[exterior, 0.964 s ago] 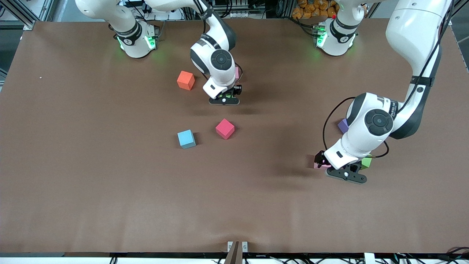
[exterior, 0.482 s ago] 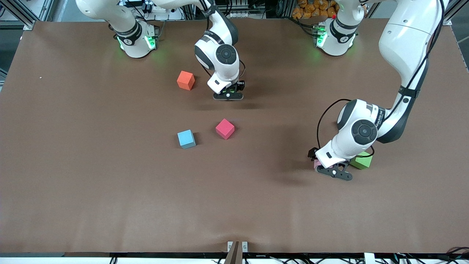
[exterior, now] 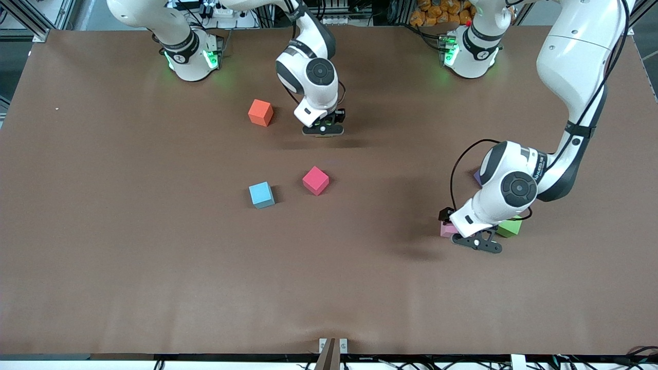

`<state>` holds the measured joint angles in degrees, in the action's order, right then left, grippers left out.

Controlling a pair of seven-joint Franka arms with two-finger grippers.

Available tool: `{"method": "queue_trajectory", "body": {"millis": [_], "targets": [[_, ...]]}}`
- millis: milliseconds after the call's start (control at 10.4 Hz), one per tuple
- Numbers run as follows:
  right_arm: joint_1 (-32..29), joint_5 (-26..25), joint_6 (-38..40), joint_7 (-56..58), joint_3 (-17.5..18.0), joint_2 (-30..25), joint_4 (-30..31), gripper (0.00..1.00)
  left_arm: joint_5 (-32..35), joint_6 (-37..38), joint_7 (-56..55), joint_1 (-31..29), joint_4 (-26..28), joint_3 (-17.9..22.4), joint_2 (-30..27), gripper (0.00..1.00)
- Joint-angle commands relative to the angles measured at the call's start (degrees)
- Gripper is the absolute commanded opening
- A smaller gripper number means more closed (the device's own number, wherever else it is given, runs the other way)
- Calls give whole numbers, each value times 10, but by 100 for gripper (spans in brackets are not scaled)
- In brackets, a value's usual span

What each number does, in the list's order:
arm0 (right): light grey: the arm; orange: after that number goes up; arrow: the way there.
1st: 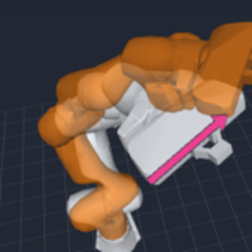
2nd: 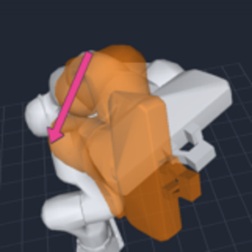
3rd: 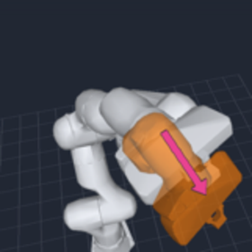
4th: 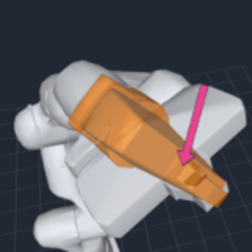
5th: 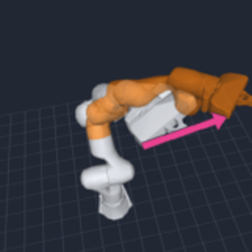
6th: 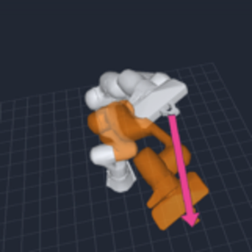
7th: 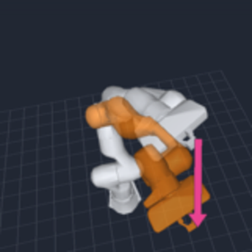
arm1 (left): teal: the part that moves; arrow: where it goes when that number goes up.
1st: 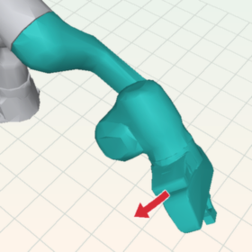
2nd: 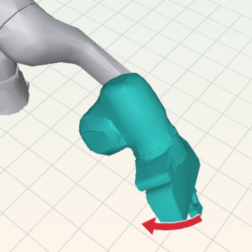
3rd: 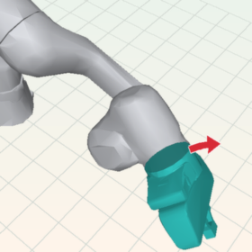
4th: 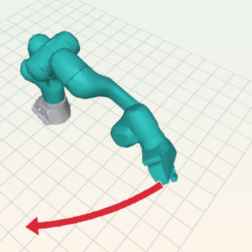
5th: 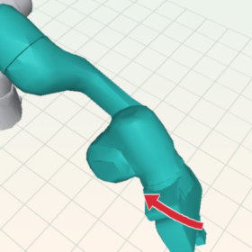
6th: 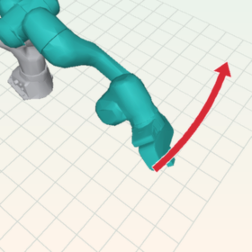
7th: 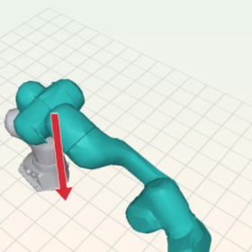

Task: Arrange blocks into number 1
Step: 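Grasp the second pink cube with the left gripper while the right gripper releases green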

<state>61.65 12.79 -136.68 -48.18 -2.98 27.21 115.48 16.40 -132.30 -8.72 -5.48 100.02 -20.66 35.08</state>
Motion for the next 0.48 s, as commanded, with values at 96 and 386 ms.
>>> {"method": "queue_trajectory", "body": {"millis": [96,386], "targets": [[23,14,-8,-22,-3,-7,15,0,5,5,-54,-4,0,-5,9,100],[25,14,-7,-36,-3,-7,18,17,5,5,-64,-2,-2,-6,12,100]]}}
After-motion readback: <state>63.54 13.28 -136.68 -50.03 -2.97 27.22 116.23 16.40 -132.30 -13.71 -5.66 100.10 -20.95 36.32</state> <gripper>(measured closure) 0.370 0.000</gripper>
